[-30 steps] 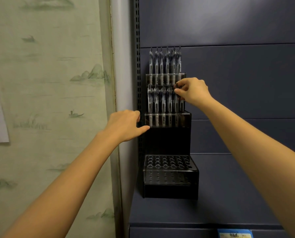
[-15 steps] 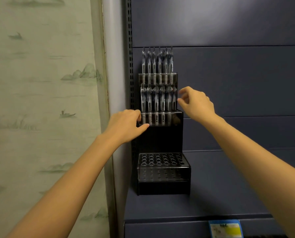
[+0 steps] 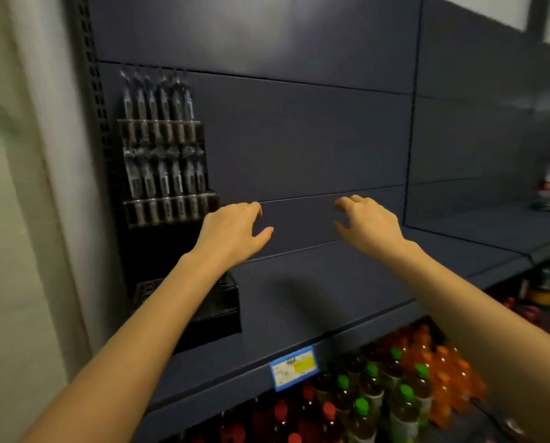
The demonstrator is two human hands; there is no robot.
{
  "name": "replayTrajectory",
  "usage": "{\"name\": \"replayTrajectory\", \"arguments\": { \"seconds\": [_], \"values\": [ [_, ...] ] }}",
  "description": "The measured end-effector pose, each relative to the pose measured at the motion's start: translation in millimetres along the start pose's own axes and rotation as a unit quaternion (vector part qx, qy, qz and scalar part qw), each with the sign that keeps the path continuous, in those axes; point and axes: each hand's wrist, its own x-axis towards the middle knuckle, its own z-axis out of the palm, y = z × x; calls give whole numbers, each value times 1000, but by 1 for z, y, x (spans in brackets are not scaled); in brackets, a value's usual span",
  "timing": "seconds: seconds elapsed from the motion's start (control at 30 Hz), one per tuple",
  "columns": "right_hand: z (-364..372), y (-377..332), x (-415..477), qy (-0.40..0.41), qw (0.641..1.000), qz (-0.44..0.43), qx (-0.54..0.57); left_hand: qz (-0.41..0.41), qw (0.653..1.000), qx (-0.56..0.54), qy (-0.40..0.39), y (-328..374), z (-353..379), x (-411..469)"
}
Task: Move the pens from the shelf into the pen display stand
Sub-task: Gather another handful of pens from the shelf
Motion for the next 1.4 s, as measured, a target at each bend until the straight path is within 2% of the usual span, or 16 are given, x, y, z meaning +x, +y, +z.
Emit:
{"name": "replayTrajectory", "arguments": {
  "seconds": [0.23, 0.4, 0.6, 1.03, 1.4],
  "values": [
    [-16, 104, -56, -13, 988, 103, -116, 101, 994, -42, -9, 109, 57, 41],
    [-38, 189, -101, -14, 969, 190, -156, 172, 982, -80, -22, 207, 87, 67],
    [-62, 285, -139, -16, 951, 249, -184, 232, 967, -99, -34, 326, 115, 98],
    [-66, 467, -148, -1, 931, 299, -207, 268, 948, -157, -66, 515, 185, 169],
    [-29, 648, -101, 0, 922, 306, -235, 297, 944, -131, -61, 659, 283, 288]
  ]
}}
